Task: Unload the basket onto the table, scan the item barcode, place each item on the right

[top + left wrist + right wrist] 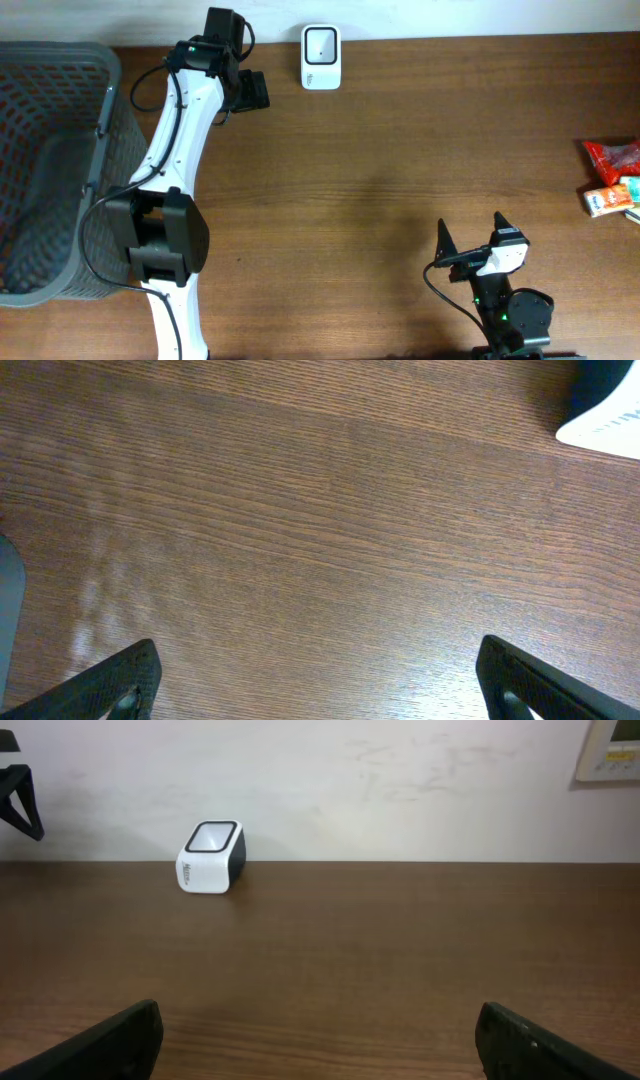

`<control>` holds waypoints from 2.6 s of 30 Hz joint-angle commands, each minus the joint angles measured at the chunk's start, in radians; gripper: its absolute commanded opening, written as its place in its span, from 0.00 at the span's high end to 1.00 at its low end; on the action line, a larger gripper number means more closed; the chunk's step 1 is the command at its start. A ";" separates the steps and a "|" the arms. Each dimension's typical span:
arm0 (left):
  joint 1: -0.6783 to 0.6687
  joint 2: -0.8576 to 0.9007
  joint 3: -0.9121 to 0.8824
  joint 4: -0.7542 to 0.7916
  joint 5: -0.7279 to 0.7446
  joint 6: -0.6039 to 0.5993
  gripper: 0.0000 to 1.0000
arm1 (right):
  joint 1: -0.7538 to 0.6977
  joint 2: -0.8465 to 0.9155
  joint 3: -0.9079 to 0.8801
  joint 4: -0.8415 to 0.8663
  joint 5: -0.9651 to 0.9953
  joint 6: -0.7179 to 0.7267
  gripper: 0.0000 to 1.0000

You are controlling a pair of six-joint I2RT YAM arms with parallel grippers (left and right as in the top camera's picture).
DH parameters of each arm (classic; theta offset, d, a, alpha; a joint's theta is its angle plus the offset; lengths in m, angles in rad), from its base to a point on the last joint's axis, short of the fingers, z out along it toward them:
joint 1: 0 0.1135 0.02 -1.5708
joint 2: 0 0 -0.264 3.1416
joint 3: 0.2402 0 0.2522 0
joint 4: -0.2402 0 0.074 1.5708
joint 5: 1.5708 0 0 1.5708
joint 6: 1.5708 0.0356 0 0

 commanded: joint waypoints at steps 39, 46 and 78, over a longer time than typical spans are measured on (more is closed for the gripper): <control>-0.116 -0.675 -0.875 0.453 0.057 0.418 0.01 | 0.010 -0.009 -0.009 -0.002 0.020 0.009 0.02; -0.116 -1.379 -1.598 0.922 0.183 0.504 0.01 | 0.010 -0.009 -0.009 -0.002 0.020 0.008 0.02; 0.104 -2.200 -2.118 1.037 0.038 0.271 0.01 | 0.010 -0.009 -0.009 -0.002 0.020 0.009 0.02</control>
